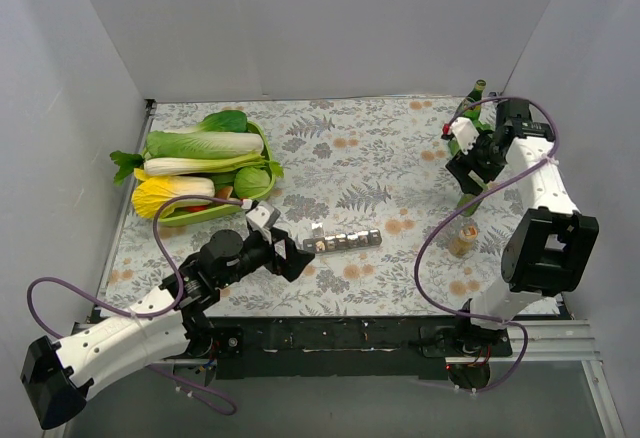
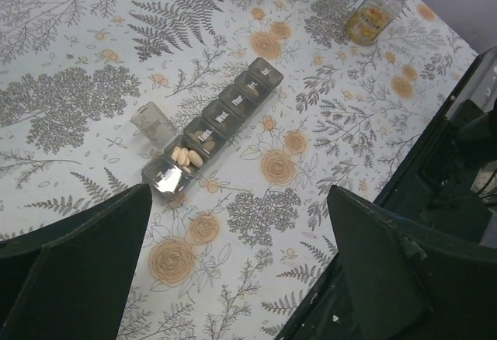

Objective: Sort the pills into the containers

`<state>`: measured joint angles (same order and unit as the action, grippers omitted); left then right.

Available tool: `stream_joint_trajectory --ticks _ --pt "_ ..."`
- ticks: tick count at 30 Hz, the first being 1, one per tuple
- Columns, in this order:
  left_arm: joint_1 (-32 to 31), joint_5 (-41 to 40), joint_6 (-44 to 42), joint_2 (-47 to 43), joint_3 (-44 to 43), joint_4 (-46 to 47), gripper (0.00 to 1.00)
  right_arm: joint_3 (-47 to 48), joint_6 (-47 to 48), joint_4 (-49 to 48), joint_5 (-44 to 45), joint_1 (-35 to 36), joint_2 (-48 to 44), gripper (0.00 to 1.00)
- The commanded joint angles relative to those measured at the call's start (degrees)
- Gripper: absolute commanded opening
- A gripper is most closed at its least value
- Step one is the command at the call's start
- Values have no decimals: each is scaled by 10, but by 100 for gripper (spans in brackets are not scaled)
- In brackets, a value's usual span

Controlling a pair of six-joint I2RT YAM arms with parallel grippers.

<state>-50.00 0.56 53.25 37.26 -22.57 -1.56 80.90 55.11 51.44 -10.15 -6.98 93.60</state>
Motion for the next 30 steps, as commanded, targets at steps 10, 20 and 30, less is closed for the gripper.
stream_joint_trajectory --ticks 10,20,30 --pt "115 62 170 89 -70 -55 98 -241 347 -16 -252 321 -168 93" --pt "214 177 174 164 -78 14 97 -236 207 -188 -189 446 -47 90" --pt "267 249 178 241 -89 83 74 -256 127 -288 -116 460 4 85"
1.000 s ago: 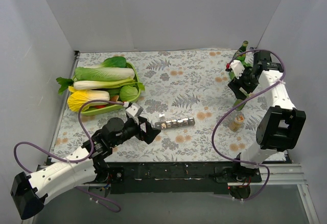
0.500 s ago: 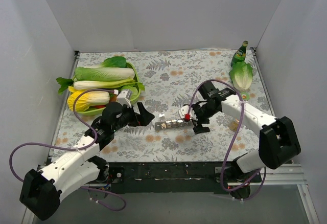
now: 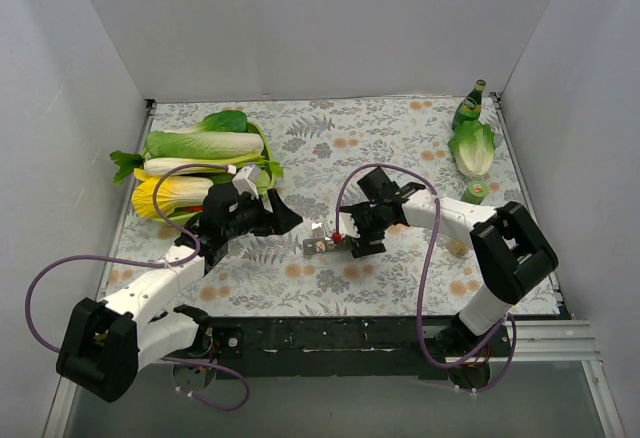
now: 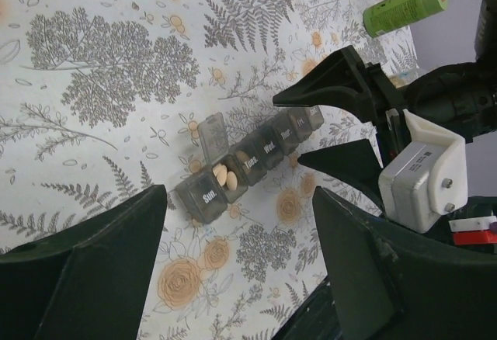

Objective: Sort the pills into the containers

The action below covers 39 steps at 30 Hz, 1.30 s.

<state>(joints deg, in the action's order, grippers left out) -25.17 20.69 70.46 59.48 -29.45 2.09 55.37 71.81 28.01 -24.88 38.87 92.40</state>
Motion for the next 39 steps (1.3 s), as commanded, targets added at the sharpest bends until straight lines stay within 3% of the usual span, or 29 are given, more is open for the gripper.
stream_joint_trajectory --ticks 1,8,12,16,31,39 --pt "22 52 10 25 -18 55 71 -2 -46 -56 34 2 20 84" --pt "31 72 42 84 -28 120 56 -11 -71 -74 34 6 29 70" --pt "30 74 36 151 -54 119 40 -16 -76 -79 28 8 30 60" --pt "31 81 22 214 -85 101 32 -18 -77 -77 26 9 35 55" --pt "28 105 7 328 -134 94 18 -24 -90 -81 26 11 35 50" --pt "12 66 -14 383 -172 52 13 -19 -96 -81 26 16 41 48"
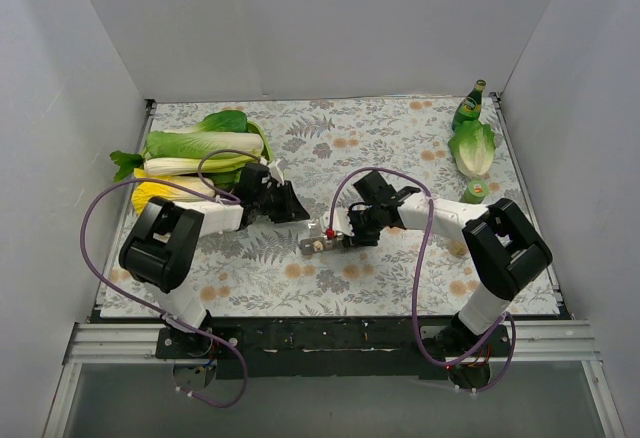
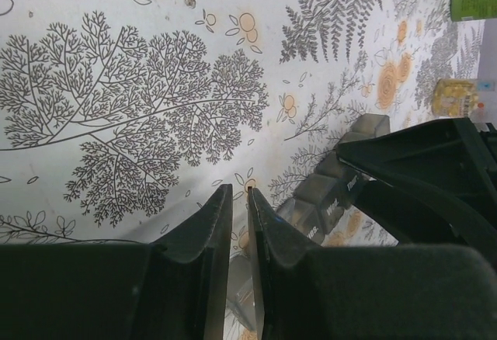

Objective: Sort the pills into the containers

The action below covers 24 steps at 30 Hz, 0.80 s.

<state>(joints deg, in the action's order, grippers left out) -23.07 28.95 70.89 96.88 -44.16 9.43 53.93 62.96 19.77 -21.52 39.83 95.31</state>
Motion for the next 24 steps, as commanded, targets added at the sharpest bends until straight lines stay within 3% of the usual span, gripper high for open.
stream_joint_trajectory --ticks 1,7,24 --pt "-11 -21 -19 16 -27 -23 13 -6 -7 1 -7 8 11 48" --pt "-27 10 -28 23 -27 -18 8 -5 -13 1 -4 10 17 46" --pt "-44 37 -21 -103 74 24 7 4 -44 0 10 12 38 39"
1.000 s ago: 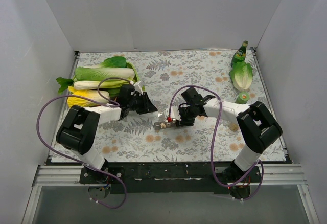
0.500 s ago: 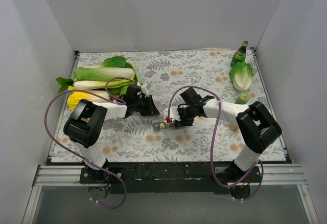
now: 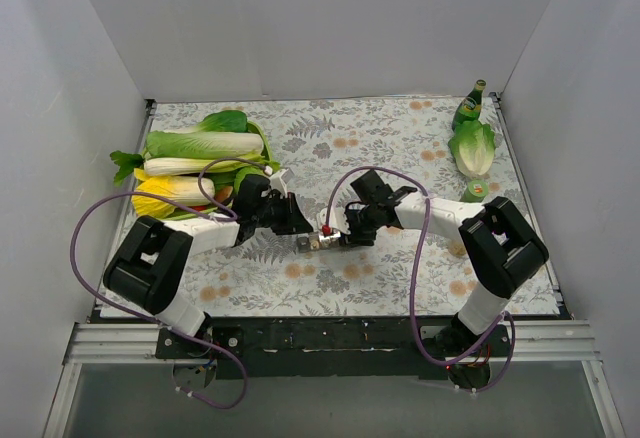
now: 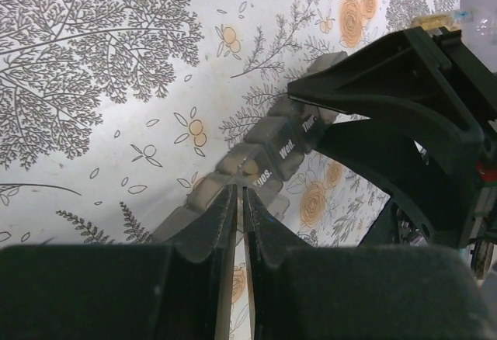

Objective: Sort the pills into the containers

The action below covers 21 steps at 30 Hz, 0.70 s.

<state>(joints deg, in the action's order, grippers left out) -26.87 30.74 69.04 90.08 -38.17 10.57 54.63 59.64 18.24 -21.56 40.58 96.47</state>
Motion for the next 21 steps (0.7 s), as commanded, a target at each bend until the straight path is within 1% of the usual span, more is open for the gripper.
stream_joint_trajectory --ticks 1,6,12,15,21 --pt "-8 25 -2 -33 15 10 7 -2 -13 15 10 5 28 39" --pt "-25 33 -3 -24 22 8 7 3 -20 19 14 5 33 38" --pt "-34 -2 -20 -5 6 -42 6 3 -24 22 20 6 38 37" --pt "-34 -23 -17 -13 -2 -49 5 2 -25 22 22 6 38 37" --pt "-34 -31 -7 -34 -44 -65 5 2 -27 22 24 7 39 37"
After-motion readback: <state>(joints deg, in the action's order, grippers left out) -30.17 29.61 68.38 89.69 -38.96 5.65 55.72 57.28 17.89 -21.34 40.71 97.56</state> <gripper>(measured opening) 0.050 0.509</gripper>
